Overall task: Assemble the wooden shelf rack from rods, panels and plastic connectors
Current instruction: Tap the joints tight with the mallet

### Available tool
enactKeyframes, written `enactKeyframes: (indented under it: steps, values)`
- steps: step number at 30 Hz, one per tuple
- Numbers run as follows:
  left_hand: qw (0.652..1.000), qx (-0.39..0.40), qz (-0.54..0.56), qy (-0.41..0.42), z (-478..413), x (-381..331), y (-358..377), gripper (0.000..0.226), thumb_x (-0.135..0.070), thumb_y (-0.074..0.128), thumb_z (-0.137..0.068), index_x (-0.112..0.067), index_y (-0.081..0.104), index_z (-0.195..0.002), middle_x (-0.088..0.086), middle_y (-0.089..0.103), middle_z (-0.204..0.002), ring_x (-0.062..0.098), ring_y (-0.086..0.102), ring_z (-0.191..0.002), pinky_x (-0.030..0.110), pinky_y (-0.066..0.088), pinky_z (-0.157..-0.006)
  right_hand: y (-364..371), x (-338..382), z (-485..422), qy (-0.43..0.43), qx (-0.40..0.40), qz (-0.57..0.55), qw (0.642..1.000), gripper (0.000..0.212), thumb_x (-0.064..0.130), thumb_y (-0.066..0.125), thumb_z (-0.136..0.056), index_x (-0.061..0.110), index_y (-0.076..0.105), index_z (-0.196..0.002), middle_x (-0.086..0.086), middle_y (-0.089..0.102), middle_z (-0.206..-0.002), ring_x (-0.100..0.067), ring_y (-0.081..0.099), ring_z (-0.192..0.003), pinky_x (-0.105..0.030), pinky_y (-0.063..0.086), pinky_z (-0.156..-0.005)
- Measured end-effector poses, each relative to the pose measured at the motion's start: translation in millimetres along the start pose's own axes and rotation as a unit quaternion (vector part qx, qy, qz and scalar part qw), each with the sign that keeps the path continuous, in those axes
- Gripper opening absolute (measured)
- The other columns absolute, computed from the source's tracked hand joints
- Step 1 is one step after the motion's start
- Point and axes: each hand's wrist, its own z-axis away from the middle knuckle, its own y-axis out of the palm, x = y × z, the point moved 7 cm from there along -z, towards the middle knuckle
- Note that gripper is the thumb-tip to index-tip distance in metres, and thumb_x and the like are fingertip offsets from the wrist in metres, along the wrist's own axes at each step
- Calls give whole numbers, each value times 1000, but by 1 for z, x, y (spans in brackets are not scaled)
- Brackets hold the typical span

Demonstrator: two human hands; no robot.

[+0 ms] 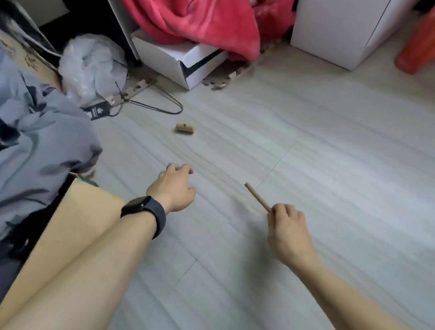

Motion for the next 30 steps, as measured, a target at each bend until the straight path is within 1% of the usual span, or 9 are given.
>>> enactKeyframes:
  steps: [5,11,17,19,21,23,25,27,30]
  values:
    - [999,0,-31,-20,-91,-11,-13,63,-36,53,-98,-28,27,-154,10,10,-164,38,29,-142,46,36,-112,22,-29,-39,-39,-123,43,991,12,14,60,-98,9,61,-109,-15,51,-141,-41,44,-131,-51,39,-104]
    - [998,-16,-56,-34,-197,-11,-29,68,-22,48,-100,-29,15,-159,7,-1,-168,36,15,-150,46,24,-120,32,-43,-42,-77,-194,40,977,16,19,53,-96,16,54,-111,-3,46,-151,-30,37,-142,-45,27,-116]
    - [982,-88,-157,-53,-215,3,-21,32,-5,44,-100,-4,49,-132,21,53,-131,41,39,-129,47,45,-88,28,-38,-39,-78,-193,49,977,15,23,51,-97,16,57,-110,-3,46,-153,-28,37,-144,-47,25,-119]
    - [987,-123,-84,-55,-209,2,-22,29,-17,49,-100,-7,56,-126,19,59,-124,40,46,-124,42,44,-88,26,-36,-38,-84,-201,51,975,15,24,51,-97,16,56,-109,-3,46,-153,-27,37,-145,-47,27,-118]
    - [980,-131,118,-95,-197,0,-21,27,-34,60,-95,-16,63,-115,9,65,-114,31,59,-112,32,46,-82,25,-35,-40,-88,-202,48,974,15,24,49,-99,16,56,-110,-2,46,-153,-27,37,-145,-47,27,-118]
    - [912,-37,394,-105,-176,-22,-2,26,-42,68,-93,-20,65,-104,2,68,-101,19,67,-89,26,47,-67,24,-35,-39,-90,-207,48,973,16,24,49,-100,15,57,-111,-2,46,-152,-26,37,-145,-46,27,-119]
    - [815,75,565,-100,-146,-51,19,27,-46,67,-95,-19,63,-99,-1,65,-86,13,65,-66,25,44,-56,21,-32,-36,-89,-200,44,975,20,21,49,-100,12,58,-114,-4,47,-152,-27,39,-144,-46,28,-119]
    - [746,139,643,-103,-113,-72,30,36,-54,58,-97,-18,61,-97,-5,58,-72,12,58,-52,22,38,-49,14,-29,-37,-98,-170,31,980,20,17,50,-100,6,60,-114,-8,49,-150,-32,44,-139,-48,30,-117]
    - [706,205,675,-67,-64,-95,36,40,-58,45,-101,-20,55,-94,-6,48,-66,8,33,-43,20,22,-40,-6,-31,-44,-61,-48,-94,993,12,8,53,-101,5,64,-100,-12,60,-134,-34,53,-124,-31,35,-99]
